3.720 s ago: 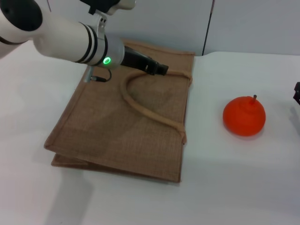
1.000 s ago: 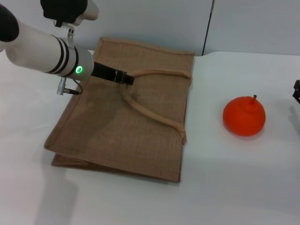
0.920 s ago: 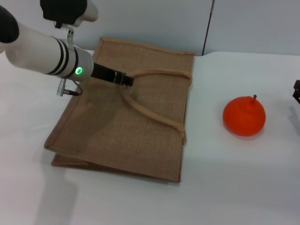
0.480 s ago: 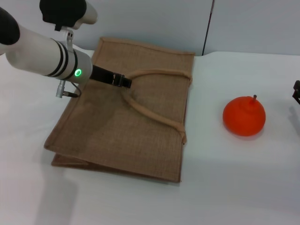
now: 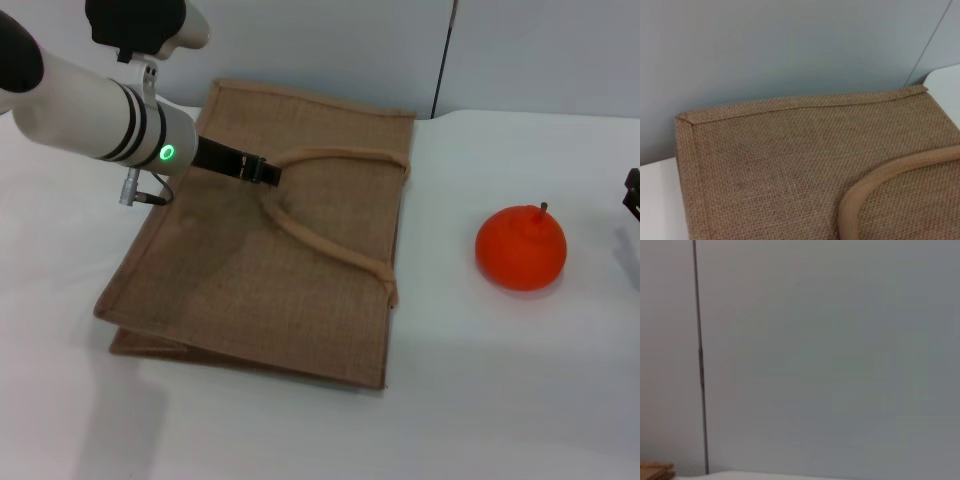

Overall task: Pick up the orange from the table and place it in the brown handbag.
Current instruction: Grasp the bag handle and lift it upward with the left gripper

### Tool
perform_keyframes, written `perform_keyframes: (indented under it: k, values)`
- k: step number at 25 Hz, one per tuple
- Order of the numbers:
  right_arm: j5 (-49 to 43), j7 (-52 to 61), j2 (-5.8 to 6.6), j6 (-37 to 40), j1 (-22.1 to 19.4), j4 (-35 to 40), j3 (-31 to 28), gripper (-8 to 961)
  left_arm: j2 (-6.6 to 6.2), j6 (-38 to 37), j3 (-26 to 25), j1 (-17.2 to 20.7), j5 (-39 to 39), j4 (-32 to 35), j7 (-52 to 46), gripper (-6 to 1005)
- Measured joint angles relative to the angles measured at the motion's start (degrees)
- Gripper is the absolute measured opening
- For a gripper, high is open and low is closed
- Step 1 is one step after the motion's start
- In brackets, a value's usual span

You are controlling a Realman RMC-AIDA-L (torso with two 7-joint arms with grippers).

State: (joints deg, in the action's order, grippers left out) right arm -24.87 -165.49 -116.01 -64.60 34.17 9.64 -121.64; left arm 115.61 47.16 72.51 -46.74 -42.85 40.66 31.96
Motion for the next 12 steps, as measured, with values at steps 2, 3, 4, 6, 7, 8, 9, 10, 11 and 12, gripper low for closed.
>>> perform_keyframes:
  k: [2,3,4,6,7,8,9,10,11,12]
  values:
    - [0.0,0.0,-0.01,-1.16,0.01,0.37,0.0,792,0.0,-0.04,0.0,-0.06,0.05,-0.04,-0.01,595]
    - [0.0,0.0,-0.01,-1.75,0.01,0.61,0.0,792,0.01,-0.1,0.0,-0.07,0.05,-0.05,-0.01,594]
    - [0.0,0.0,-0.01,-2.23,0.02,0.8,0.0,792,0.01,-0.2,0.0,-0.1,0.05,-0.1,0.0,594]
    - [0.0,0.0,-0.01,-2.53,0.02,0.98,0.0,792,0.02,-0.39,0.0,-0.28,0.05,-0.57,0.08,594]
    - [0.0,0.0,-0.01,-2.59,0.02,1.0,0.0,792,0.0,-0.47,0.0,-0.59,0.05,-1.16,0.14,594]
    - [0.0,0.0,-0.01,-2.61,0.02,1.0,0.0,792,-0.03,-0.49,0.01,-0.83,0.05,-1.52,0.15,594]
    - [0.0,0.0,-0.01,-2.62,0.02,1.0,0.0,791,-0.1,-0.5,0.0,-1.09,0.05,-1.93,0.17,593]
    - [0.0,0.0,-0.01,-2.62,0.02,1.01,0.0,791,-0.19,-0.5,0.0,-1.38,0.05,-2.33,0.2,593]
    - [0.0,0.0,-0.01,-2.63,0.02,1.0,0.0,791,-0.19,-0.5,0.0,-1.38,0.05,-2.33,0.2,593]
    - [0.0,0.0,-0.01,-2.63,0.02,1.0,0.0,790,-0.41,-0.46,0.0,-2.05,0.05,-3.17,0.27,593]
